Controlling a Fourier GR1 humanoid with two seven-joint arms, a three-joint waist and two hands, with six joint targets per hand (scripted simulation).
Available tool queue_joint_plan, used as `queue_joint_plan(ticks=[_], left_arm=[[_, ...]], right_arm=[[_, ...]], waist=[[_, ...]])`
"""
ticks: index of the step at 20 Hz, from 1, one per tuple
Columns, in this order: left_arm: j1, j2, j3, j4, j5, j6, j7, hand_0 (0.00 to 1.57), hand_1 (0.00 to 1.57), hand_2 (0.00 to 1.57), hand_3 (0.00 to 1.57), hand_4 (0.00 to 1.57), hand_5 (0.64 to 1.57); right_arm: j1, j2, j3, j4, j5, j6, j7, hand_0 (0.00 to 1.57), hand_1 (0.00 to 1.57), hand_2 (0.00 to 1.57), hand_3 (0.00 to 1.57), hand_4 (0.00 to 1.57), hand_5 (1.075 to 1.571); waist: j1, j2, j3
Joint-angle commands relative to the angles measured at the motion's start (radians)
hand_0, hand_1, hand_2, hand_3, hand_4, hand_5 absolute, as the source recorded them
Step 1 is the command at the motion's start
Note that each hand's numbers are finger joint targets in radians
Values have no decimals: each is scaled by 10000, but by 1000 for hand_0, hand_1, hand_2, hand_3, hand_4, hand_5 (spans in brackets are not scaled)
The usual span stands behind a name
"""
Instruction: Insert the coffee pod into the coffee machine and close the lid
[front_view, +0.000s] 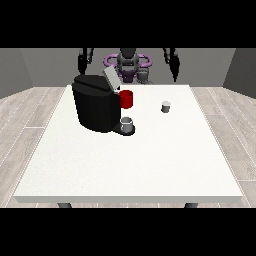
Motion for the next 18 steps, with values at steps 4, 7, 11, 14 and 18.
queue_joint_plan(ticks=[4, 7, 11, 14, 18], left_arm=[[-74, 1739, -343, -146, -744, -1735, -1218, 0, 0, 0, 0, 0, 1571], [-440, 3026, -183, 270, -1747, -1926, -1423, 0, 0, 0, 0, 0, 1571], [-1643, 3567, -40, 718, -2010, -2322, -599, 0, 0, 0, 0, 0, 1571], [-2460, 3618, 267, 1738, -2154, -2319, -730, 0, 0, 0, 0, 0, 1571], [-3002, 4445, 453, 2984, -2838, -2580, -1409, 0, 0, 0, 0, 0, 1571]], right_arm=[[-4, 245, -34, 547, 122, -186, -275, 0, 0, 0, 0, 0, 1571], [-120, -42, -255, 307, 1103, -1112, -540, 0, 0, 0, 0, 0, 1571], [-854, 537, 248, 170, 1649, -1785, -165, 0, 0, 0, 0, 0, 1571], [-1136, 152, 198, -31, 1645, -1418, -161, 0, 0, 0, 0, 0, 1571], [-1378, 491, 573, -108, 1865, -1565, -466, 0, 0, 0, 0, 0, 1571]], waist=[[157, 215, -54], [-520, 549, -61], [-831, 955, -56], [-1493, 1487, -60], [-1743, 2303, -62]])
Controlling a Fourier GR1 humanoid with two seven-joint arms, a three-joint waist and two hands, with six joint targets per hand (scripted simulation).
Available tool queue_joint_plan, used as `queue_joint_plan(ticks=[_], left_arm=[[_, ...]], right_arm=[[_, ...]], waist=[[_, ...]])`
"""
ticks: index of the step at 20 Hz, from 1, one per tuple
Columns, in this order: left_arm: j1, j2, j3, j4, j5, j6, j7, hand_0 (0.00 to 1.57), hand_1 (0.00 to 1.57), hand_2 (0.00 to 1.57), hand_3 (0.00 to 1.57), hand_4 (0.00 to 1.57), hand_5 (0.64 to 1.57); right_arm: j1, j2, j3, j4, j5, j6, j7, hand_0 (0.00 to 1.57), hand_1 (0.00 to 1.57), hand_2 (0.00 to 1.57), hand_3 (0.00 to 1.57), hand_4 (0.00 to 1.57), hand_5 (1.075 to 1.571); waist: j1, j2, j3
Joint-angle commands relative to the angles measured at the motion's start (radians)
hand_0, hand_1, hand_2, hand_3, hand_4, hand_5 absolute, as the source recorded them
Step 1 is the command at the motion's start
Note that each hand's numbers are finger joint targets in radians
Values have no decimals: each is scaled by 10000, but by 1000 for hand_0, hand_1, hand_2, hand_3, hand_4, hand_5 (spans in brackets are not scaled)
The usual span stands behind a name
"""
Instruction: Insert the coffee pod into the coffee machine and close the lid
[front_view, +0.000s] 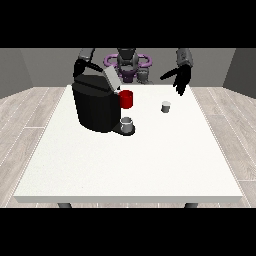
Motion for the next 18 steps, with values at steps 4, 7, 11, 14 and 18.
queue_joint_plan(ticks=[4, 7, 11, 14, 18], left_arm=[[-1297, 263, 77, 2341, -941, -193, -239, 0, 0, 0, 0, 0, 1571], [-1353, -34, -413, 2466, -1600, -54, -439, 0, 0, 0, 0, 0, 1571], [-1904, -10, -392, 3503, -2186, 242, -758, 0, 0, 0, 0, 0, 1571], [-2246, -420, -430, 3516, -2591, 876, -705, 261, 261, 589, 247, 0, 1571], [-2818, -463, -466, 4516, -3404, 1623, -1180, 940, 940, 950, 692, 81, 1571]], right_arm=[[-503, 221, 368, -498, 127, 76, 927, 0, 0, 0, 0, 0, 1571], [-766, 520, 171, 241, 360, -491, 691, 0, 0, 0, 0, 0, 1571], [-1165, 105, -40, 269, 263, -71, 1378, 0, 0, 0, 0, 0, 1571], [-942, 352, -186, 1253, -239, -59, 296, 0, 0, 0, 0, 0, 1571], [-1022, 580, 615, 1048, 147, -780, 677, 0, 0, 0, 0, 0, 1571]], waist=[[-550, 498, -3], [-32, 557, 0], [-191, 884, -2], [6, 935, 4], [-95, 994, 0]])
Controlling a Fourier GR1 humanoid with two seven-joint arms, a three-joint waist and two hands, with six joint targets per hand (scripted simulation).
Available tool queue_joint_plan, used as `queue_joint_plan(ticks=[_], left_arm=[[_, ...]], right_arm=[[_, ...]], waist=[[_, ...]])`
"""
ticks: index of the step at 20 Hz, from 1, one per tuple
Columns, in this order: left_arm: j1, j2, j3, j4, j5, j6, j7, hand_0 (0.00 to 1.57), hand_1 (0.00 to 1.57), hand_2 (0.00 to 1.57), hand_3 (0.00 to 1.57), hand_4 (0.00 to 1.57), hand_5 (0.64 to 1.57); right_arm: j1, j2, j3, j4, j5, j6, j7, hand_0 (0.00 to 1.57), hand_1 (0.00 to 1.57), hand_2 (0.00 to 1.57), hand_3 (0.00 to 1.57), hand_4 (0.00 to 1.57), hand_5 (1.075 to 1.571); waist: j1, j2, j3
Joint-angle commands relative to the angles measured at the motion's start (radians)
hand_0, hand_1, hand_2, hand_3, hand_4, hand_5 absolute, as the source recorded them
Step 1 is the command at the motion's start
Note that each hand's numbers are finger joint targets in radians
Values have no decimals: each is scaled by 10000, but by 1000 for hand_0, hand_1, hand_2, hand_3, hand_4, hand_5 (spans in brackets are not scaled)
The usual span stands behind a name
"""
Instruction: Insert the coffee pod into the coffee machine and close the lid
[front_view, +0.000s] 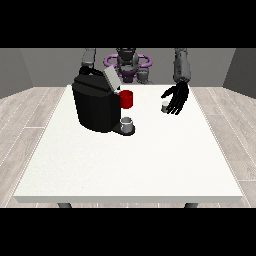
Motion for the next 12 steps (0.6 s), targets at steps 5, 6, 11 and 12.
queue_joint_plan(ticks=[5, 6, 11, 12], left_arm=[[-869, 16, -472, 775, -1682, 1328, -517, 1038, 1038, 1105, 908, 462, 1571], [-788, -254, -787, 848, -2019, 1493, -482, 941, 941, 1039, 871, 429, 1571], [-854, -147, -1204, 1626, -2805, 1173, -305, 872, 872, 1024, 880, 339, 1571], [-800, -119, -1205, 1720, -2964, 1319, -370, 912, 912, 1036, 891, 335, 1571]], right_arm=[[-786, -265, -286, 820, -45, 317, -320, 0, 0, 0, 0, 0, 1571], [-918, 93, -30, 918, 45, -263, 90, 0, 0, 0, 0, 0, 1571], [-1029, -210, -207, 1078, 70, 255, 107, 0, 0, 0, 0, 0, 1571], [-993, -345, -357, 1268, -92, 464, -7, 0, 0, 0, 0, 0, 1571]], waist=[[12, 567, 1], [224, 432, 0], [-93, 371, -1], [27, 325, 1]])
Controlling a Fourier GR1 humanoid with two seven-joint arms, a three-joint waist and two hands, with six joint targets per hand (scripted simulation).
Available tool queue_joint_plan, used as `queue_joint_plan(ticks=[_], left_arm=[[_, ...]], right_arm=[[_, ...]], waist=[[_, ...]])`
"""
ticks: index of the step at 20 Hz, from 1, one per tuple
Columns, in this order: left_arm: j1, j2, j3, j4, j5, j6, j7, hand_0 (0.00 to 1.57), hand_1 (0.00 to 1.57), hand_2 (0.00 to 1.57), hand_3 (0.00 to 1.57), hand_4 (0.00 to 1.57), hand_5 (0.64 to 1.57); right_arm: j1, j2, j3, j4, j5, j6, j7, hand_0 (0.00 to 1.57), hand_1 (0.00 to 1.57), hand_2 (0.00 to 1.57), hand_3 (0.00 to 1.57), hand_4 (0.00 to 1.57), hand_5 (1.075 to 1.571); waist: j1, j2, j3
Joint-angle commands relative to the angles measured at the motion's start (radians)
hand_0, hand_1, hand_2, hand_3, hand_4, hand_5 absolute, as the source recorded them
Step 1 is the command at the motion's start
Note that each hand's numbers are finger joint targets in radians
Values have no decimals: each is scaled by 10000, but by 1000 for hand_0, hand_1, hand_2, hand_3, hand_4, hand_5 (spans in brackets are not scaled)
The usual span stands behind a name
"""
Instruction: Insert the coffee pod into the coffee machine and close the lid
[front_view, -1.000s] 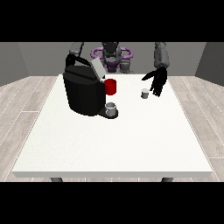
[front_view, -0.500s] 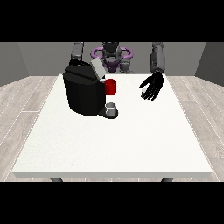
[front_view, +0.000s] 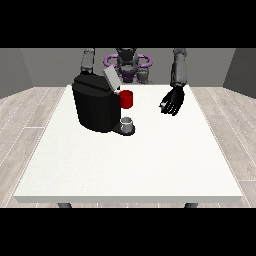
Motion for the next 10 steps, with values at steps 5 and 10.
queue_joint_plan(ticks=[5, 10], left_arm=[[-397, -240, -612, 571, -1206, -600, 463, 730, 730, 961, 849, 392, 1571], [-458, -482, -173, 1509, -1286, -582, -260, 1036, 1036, 1121, 1006, 395, 1571]], right_arm=[[-173, -209, -639, 1313, -474, 405, -959, 0, 0, 0, 0, 0, 1571], [242, 279, -172, 958, -206, 11, -53, 0, 0, 0, 0, 0, 1571]], waist=[[199, -232, -8], [76, -903, -13]])
